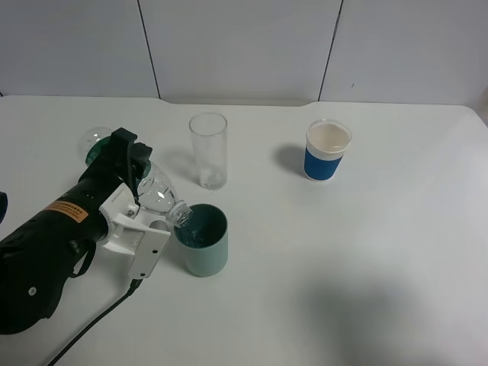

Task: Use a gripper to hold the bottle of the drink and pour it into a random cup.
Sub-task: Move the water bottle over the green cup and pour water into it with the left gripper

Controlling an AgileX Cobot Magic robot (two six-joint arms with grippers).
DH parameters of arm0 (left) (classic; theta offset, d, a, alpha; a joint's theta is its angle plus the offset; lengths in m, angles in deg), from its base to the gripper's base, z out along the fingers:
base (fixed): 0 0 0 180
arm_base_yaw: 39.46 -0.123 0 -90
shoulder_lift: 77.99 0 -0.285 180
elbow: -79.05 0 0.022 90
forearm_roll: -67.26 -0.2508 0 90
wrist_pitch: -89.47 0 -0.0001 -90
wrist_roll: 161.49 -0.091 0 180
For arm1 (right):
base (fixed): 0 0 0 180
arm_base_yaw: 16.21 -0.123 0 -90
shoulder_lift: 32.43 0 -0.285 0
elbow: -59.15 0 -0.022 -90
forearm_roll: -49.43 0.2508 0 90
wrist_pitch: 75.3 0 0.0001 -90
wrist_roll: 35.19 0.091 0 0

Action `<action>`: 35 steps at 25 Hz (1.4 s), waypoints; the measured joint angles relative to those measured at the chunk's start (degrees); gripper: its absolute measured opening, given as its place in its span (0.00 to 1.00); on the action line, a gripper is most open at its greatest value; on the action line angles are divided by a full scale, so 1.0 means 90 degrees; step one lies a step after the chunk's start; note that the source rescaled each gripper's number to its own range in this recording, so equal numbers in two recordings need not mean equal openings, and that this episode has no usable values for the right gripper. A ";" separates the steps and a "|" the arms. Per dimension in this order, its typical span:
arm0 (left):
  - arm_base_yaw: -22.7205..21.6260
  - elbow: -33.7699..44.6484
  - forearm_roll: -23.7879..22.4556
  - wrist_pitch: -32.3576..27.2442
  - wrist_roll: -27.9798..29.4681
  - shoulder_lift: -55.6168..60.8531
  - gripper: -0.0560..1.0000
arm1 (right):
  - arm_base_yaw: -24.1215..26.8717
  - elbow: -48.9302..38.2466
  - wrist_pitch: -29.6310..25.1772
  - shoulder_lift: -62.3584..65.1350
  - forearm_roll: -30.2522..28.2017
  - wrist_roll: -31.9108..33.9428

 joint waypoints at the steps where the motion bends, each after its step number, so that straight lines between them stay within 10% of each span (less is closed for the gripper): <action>1: 0.0000 0.0000 0.0000 0.0000 0.0000 0.0000 0.07 | 0.0000 0.0000 0.0000 0.0000 0.0000 0.0000; 35: 0.0000 0.0000 0.0000 0.0053 -0.0473 0.0000 0.07 | 0.0000 0.0000 0.0000 0.0000 0.0000 0.0000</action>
